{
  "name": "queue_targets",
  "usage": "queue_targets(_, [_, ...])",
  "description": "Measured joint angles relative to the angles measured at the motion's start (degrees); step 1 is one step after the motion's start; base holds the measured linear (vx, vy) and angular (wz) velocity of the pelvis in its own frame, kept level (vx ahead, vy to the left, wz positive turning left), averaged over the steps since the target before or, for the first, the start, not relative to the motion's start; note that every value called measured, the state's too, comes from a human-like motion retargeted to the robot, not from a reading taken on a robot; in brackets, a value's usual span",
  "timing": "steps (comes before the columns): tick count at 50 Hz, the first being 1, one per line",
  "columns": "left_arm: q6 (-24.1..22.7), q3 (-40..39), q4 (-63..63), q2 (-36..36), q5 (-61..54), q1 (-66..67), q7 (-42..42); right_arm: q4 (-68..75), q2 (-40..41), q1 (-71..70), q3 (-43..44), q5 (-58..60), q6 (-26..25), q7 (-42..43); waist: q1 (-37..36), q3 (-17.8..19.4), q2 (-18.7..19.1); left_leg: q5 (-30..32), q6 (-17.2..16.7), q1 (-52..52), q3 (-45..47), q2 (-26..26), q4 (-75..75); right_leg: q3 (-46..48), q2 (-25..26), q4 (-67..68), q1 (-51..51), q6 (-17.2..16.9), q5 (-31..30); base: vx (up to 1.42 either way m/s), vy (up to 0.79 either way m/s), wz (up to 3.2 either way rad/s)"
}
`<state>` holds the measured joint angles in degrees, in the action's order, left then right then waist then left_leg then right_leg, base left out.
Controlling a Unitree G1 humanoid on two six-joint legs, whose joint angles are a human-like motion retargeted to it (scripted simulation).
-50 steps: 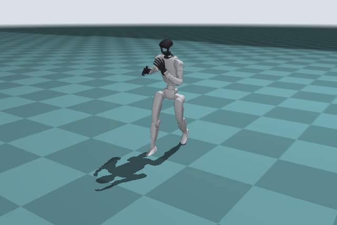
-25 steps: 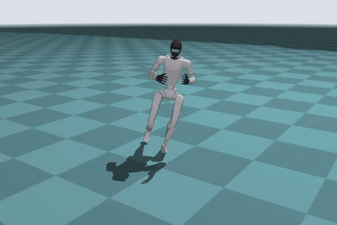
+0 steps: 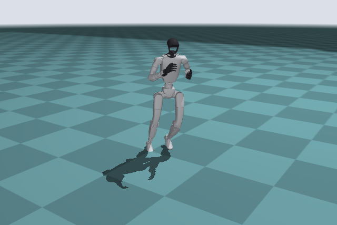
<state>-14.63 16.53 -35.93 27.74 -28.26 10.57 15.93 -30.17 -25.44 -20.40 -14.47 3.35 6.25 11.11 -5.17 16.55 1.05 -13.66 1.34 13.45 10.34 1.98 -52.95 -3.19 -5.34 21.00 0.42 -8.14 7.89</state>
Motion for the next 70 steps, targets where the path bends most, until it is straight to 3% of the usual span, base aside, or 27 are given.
queue_targets(5, [0.71,-5.39,2.38,4.44,-7.88,6.24,-3.61,-3.33,3.91,-1.19,-5.01,-5.77,1.37,-1.95,-7.60,-1.94,-1.36,7.07,-6.48,-4.82,1.61,-2.57,41.80,-2.69,-2.36,-6.69,6.83,-3.46,-15.51,0.99,0.31,0.00])
queue_targets(8, [2.45,-2.97,2.87,5.02,-4.09,4.68,-5.19,-3.81,3.80,4.35,-7.63,-7.22,1.36,-7.07,-5.81,-1.07,1.36,10.66,-9.00,-9.57,2.78,-4.91,50.67,-3.28,0.16,0.60,9.68,1.55,-18.50,0.99,0.38,0.83])
queue_targets(10, [4.07,0.99,4.66,4.96,-0.96,-1.05,-4.18,-1.87,3.49,7.44,-8.85,-7.25,0.68,-7.79,-3.57,0.46,0.82,8.13,-5.69,-11.42,1.37,-3.01,47.34,-4.01,0.37,14.66,6.40,5.73,-15.52,0.89,0.32,1.09])
queue_targets(12, [4.67,6.68,8.58,4.52,2.21,-11.52,-1.51,2.60,3.95,10.01,-9.32,-8.13,0.41,-4.30,-1.54,1.15,-2.93,0.90,-0.81,-8.45,0.00,1.20,37.58,-3.82,-2.71,31.19,-1.54,6.54,-6.41,0.84,0.23,1.07])
queue_targets(13, [5.09,8.64,9.60,4.10,3.46,-16.18,-0.05,4.30,4.31,12.41,-9.51,-8.78,0.26,-2.88,-0.16,1.84,-3.65,-1.96,0.62,-8.04,-0.51,2.14,33.25,-3.16,-3.47,36.69,-4.31,10.17,-2.09,0.86,0.19,1.00])
queue_targets(15, [5.14,11.42,10.92,2.59,6.80,-25.82,1.15,5.17,4.59,17.74,-8.10,-11.26,1.34,-1.40,2.70,2.96,-3.86,-6.42,0.00,-8.32,-1.55,2.55,27.04,-0.93,-3.83,42.47,-8.89,14.01,4.93,0.89,0.17,0.90])
queue_targets(17, [4.17,11.74,10.69,-0.37,9.63,-33.39,0.96,1.89,3.02,23.32,-4.83,-15.08,3.47,-3.12,6.75,3.42,-1.98,-7.37,-3.68,-11.35,-2.87,1.33,26.98,1.87,-1.54,39.43,-11.51,15.04,8.35,0.93,0.16,0.85])
queue_targets(20, [2.36,10.57,9.62,-5.54,12.96,-40.15,2.73,-3.64,-1.93,29.67,-0.18,-21.27,5.05,-7.20,15.21,1.92,1.47,-3.50,-8.23,-16.58,-5.37,-0.16,32.30,6.05,2.88,22.62,-13.30,11.16,6.68,0.99,0.14,0.88])
queue_targets(22, [1.13,10.27,9.41,-8.38,14.53,-41.66,3.94,-5.27,-4.89,32.84,2.02,-24.72,5.02,-8.82,20.23,-0.45,1.84,1.86,-10.02,-21.22,-7.18,1.22,38.01,9.32,3.32,7.47,-12.83,3.82,1.34,1.08,0.07,0.67])
queue_targets(26, [1.86,8.63,9.98,-11.20,13.57,-42.20,3.01,-3.90,-7.67,34.92,4.48,-25.62,3.13,-11.13,24.41,-3.81,1.15,14.31,-11.45,-29.05,-10.06,5.30,43.51,15.37,4.68,-15.71,-9.93,-5.03,-5.37,1.12,-0.02,-0.03])
queue_targets(28, [3.14,8.79,9.98,-10.84,13.27,-40.78,2.12,-2.99,-7.45,35.95,5.89,-23.92,1.89,-11.47,22.79,-4.19,-0.67,18.93,-10.90,-32.54,-11.14,8.12,41.55,16.40,4.84,-18.08,-6.88,-5.97,-8.09,1.14,-0.05,-0.85])
queue_targets(30, [4.23,9.10,10.38,-9.74,13.76,-38.97,1.64,-0.69,-6.21,34.87,5.73,-22.24,0.74,-11.31,19.53,-3.07,-2.61,21.13,-10.47,-32.56,-11.31,11.04,32.00,13.37,4.28,-18.23,-2.23,-2.03,-10.90,1.07,-0.02,-1.18])
queue_targets(32, [4.82,7.84,11.49,-8.85,13.03,-35.72,1.18,3.57,-5.73,29.69,3.63,-21.95,0.62,-9.79,16.22,-1.02,-0.59,17.93,-9.90,-25.66,-8.25,8.93,13.34,10.43,5.67,-12.76,-0.48,5.92,-3.90,0.97,0.05,-1.26])
queue_targets(33, [4.88,6.70,11.80,-8.81,11.99,-32.88,1.00,5.69,-5.82,26.12,2.29,-21.29,0.76,-8.60,14.66,-0.36,1.14,14.90,-8.51,-21.30,-5.94,6.27,4.42,9.10,6.79,-8.17,-1.20,7.97,-0.34,0.92,0.10,-1.27])
queue_targets(35, [4.22,3.53,10.77,-9.04,8.65,-24.26,0.30,7.90,-5.98,18.15,-0.27,-17.73,1.24,-5.87,11.53,-0.27,3.52,9.94,-4.83,-13.21,-1.53,0.47,-7.78,6.72,8.05,0.26,-3.16,6.88,4.32,0.92,0.11,-1.31])
queue_targets(37, [2.67,-0.38,8.19,-8.39,4.15,-14.05,-1.28,6.09,-4.36,10.29,-1.49,-13.57,1.46,-4.56,8.17,-0.79,3.20,6.79,-2.78,-7.60,0.27,-2.47,-10.34,3.78,7.50,1.67,-1.70,3.18,5.01,0.93,0.08,-1.37])
queue_targets(40, [1.65,-7.19,4.55,-4.10,-3.60,-0.63,-5.46,2.09,1.74,-0.09,-3.24,-7.66,3.24,-1.20,1.34,-3.44,0.65,3.20,-4.77,-1.30,-1.38,-2.04,-1.82,-2.14,5.86,-2.45,1.53,-0.61,1.54,0.91,0.10,-1.64])
queue_targets(43, [1.52,-13.98,4.67,0.99,-4.22,8.01,-6.92,-1.59,8.05,-5.08,-6.21,-9.43,3.95,-0.84,-5.88,-6.15,-1.12,6.07,-7.02,-0.91,-0.48,-3.91,19.78,-7.92,4.67,-5.89,3.56,-2.79,-4.61,0.91,0.21,-1.82])
queue_targets(47, [1.55,-17.79,7.74,3.22,-2.21,12.78,-7.34,-4.10,9.44,-3.91,-11.60,-17.16,4.15,-5.00,-7.98,-6.66,0.79,7.32,-10.78,-6.77,-1.01,-7.20,45.12,-12.70,5.57,-4.91,7.79,-2.76,-11.10,0.90,0.40,-1.23])
queue_targets(50, [3.16,-14.07,10.74,1.80,4.39,7.59,-4.57,-4.78,4.87,1.94,-13.80,-20.22,1.51,-12.83,-3.78,-3.50,3.81,11.05,-8.64,-10.92,-3.40,-7.23,46.14,-12.27,7.75,14.56,4.29,4.94,-9.11,0.77,0.50,-0.24])
queue_targets(53, [4.90,-5.27,14.08,1.30,9.78,-9.49,-1.03,-1.18,1.27,8.08,-12.93,-19.24,0.87,-12.03,0.83,0.62,0.08,0.22,-2.49,-8.08,-2.88,-2.23,31.41,-13.72,7.70,41.37,-6.87,8.97,-0.08,0.67,0.39,0.27])
queue_targets(56, [5.27,0.70,14.32,0.52,16.58,-29.08,-1.03,-0.88,-1.50,17.80,-7.36,-20.31,2.01,-12.60,5.15,3.07,-0.36,-6.69,-2.72,-7.34,-1.79,-1.11,21.97,-9.62,6.04,51.78,-16.39,11.04,6.35,0.72,0.32,0.10])
queue_targets(60, [4.03,3.47,12.52,-2.08,23.96,-46.45,-1.19,-8.84,-7.32,30.27,5.03,-27.72,4.88,-15.38,14.19,1.04,3.56,-4.80,-7.97,-13.32,-0.63,-1.88,27.85,3.91,1.64,36.72,-21.05,12.66,9.38,0.87,0.27,0.04])
queue_targets(62, [2.99,4.26,11.56,-2.72,25.50,-49.52,1.26,-11.35,-10.22,34.04,9.57,-31.55,5.50,-15.78,19.66,-0.96,5.49,0.54,-9.93,-17.44,-0.94,-1.35,33.64,10.76,1.97,17.30,-17.48,8.74,5.70,0.99,0.15,0.07])
queue_targets(65, [1.46,4.94,10.49,-4.17,23.92,-50.45,2.27,-11.77,-11.16,37.70,13.42,-33.51,6.12,-14.03,24.10,-3.49,5.39,10.29,-11.99,-24.62,-2.77,2.30,40.86,18.76,3.40,-10.12,-10.48,-1.86,-3.17,1.07,0.05,-0.47])
queue_targets(67, [1.95,5.15,9.49,-4.52,22.37,-48.51,0.58,-10.61,-9.80,39.46,14.93,-30.20,5.27,-12.57,23.13,-4.62,4.20,16.71,-12.34,-28.89,-5.00,5.02,42.70,20.81,4.73,-16.90,-7.41,-6.37,-5.65,1.08,0.00,-1.37])
queue_targets(70, [3.50,4.96,7.50,-3.10,20.95,-43.51,-1.38,-7.42,-6.51,40.00,15.35,-22.45,2.64,-11.69,18.80,-4.59,1.44,22.44,-12.93,-30.80,-9.56,10.01,35.52,19.21,4.52,-18.62,-1.51,-3.43,-6.96,1.01,0.04,-1.88])
